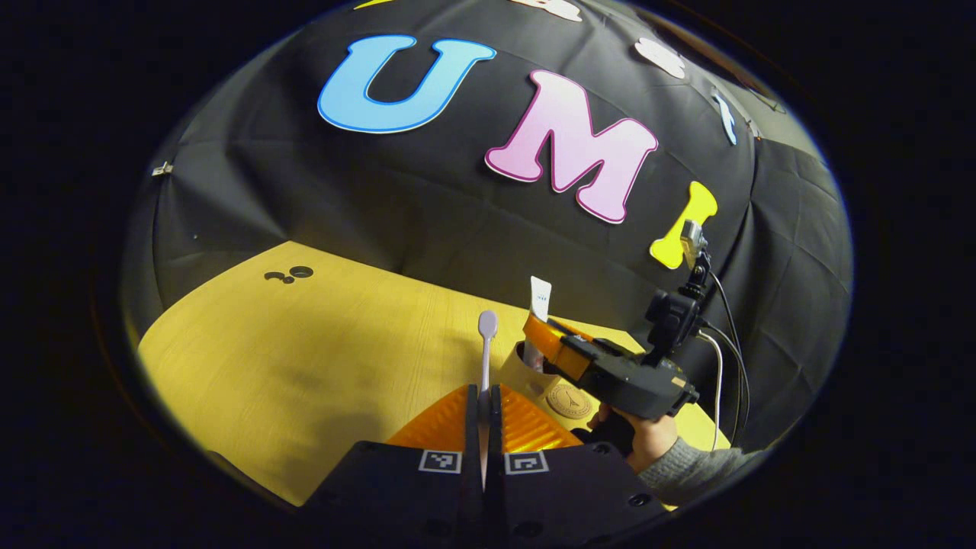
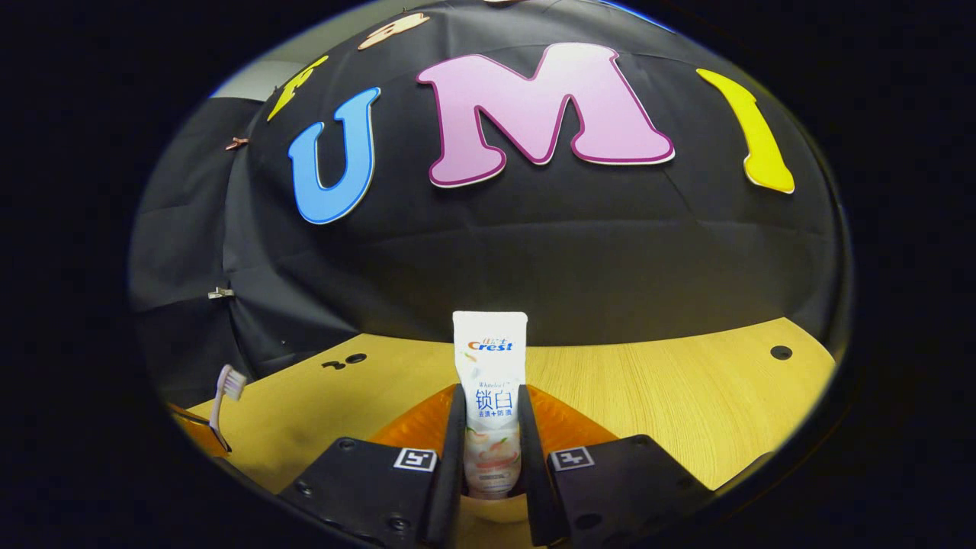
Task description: Put the toothbrush and toothpaste on the desktop into the cup, then pick up the cup and place it on the coaster on the desktop.
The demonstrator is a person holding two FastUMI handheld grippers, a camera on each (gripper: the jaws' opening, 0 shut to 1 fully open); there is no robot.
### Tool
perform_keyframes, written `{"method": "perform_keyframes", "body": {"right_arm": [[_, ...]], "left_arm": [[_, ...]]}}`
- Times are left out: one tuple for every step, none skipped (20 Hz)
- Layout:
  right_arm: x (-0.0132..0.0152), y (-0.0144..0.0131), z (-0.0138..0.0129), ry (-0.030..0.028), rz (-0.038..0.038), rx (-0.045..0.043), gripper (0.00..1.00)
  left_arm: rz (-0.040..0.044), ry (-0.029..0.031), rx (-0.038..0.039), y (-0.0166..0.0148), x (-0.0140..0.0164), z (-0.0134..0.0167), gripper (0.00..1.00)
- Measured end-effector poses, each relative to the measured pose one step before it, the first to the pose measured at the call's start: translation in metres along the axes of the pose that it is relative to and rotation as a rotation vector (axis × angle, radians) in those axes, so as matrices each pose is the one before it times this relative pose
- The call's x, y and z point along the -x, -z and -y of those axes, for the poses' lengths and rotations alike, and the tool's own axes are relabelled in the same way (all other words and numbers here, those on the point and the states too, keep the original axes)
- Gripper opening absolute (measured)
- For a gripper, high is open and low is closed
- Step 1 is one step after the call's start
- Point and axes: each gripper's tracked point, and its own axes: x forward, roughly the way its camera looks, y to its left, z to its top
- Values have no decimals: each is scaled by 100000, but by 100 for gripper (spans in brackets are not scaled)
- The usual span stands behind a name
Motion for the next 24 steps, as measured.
{"method": "perform_keyframes", "body": {"right_arm": [[107, 491, 46, -132, -1491, 508, 39], [180, 623, -98, -599, -1949, 40, 40], [258, 712, -117, -861, -2132, -486, 40], [103, 112, -118, -1138, -353, -766, 43], [285, -216, 56, -225, 236, -385, 43], [182, 79, 137, -535, -370, -498, 42], [263, -69, 41, -507, -326, -657, 44], [299, -127, 70, -457, -93, -666, 47], [362, -87, 164, -330, 11, -624, 49], [531, 9, 243, -306, -174, -583, 51], [528, 13, 196, -114, -252, -871, 53], [642, -83, 181, -236, 47, -809, 58], [619, 159, 228, -197, -551, -526, 60], [739, 286, 272, -112, -854, -411, 62], [770, 285, 255, -278, -1042, -245, 62], [811, 229, 251, -197, -861, -739, 62], [767, 174, 124, -448, -559, -1058, 62], [854, 367, 107, -422, -883, -548, 62], [936, 471, 226, -41, -1284, -295, 62], [708, 348, 169, -60, -942, -231, 62], [688, 357, 185, -161, -857, -482, 62], [552, 222, 166, -380, -1015, -922, 62], [489, 344, 157, -333, -1165, -1147, 62], [677, 528, 320, -513, -1582, -1573, 62]], "left_arm": [[738, 97, -78, -55, -164, 86, 6], [744, -96, -158, -187, -151, 87, 6], [775, -65, -37, -230, -453, 263, 6], [596, 118, 52, -196, -211, 407, 6], [747, -107, -69, -56, -66, 261, 6], [847, 218, -124, -242, -50, 346, 6], [1168, 20, -229, -107, -128, 279, 6], [1218, 64, -87, -325, -413, 258, 6], [1162, 203, 212, -351, -324, 356, 6], [1233, 415, 478, -372, -434, 424, 6], [1397, 1033, 673, -399, -680, 624, 6], [1320, 924, 388, -370, -369, 518, 6], [1506, 900, 249, -285, -513, 517, 6], [1403, 716, 63, -216, -541, 559, 6], [1552, 354, 21, -432, -442, 371, 11], [1664, 277, 96, -485, -475, 426, 6], [1838, 434, 189, -478, -594, 370, 11], [2253, 350, 289, -509, -586, 453, 6], [1806, 320, 54, -427, -431, 358, 6], [1671, 264, -125, -468, -565, 261, 6], [1757, 242, -110, -327, -507, 248, 6], [1823, 652, 102, -509, -584, 398, 6], [1625, 529, -50, -234, -681, 249, 6], [1823, 341, -591, -115, -665, 248, 6]]}}
